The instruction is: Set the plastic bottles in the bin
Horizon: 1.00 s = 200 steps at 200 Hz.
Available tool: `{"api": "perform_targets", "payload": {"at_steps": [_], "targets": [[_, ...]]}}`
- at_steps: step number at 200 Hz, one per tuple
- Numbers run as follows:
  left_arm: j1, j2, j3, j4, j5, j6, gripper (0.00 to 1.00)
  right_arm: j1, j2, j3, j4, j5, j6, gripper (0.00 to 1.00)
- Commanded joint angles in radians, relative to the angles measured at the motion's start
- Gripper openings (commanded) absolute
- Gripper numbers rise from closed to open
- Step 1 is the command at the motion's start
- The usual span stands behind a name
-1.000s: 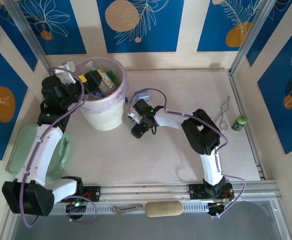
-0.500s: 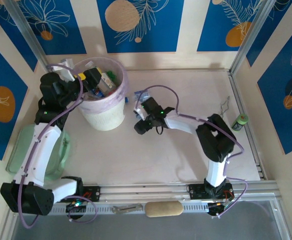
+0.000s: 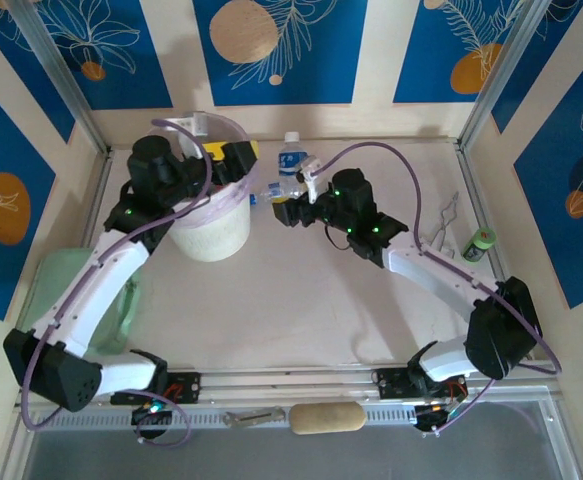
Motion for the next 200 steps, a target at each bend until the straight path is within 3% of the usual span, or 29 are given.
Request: {"api": "perform_targets", "payload": {"at_steps": [1, 60, 200], "targets": [[-0.032, 0.037, 0.025, 0.074, 0.041, -0.05, 0.99, 0.011, -0.052, -0.02, 0.149, -0.049, 0.021, 0.53], [-0.073, 0.099, 0.014, 0.191, 0.113, -0.147, 0.98, 0.061, -0.079, -0.049, 0.237, -0.057, 0.005, 0.53], [-0.089, 0.134, 0.011, 0.333, 0.242, -0.241, 0.9, 0.051, -0.009, -0.003, 0.315, -0.175, 0.076, 0.52]]}}
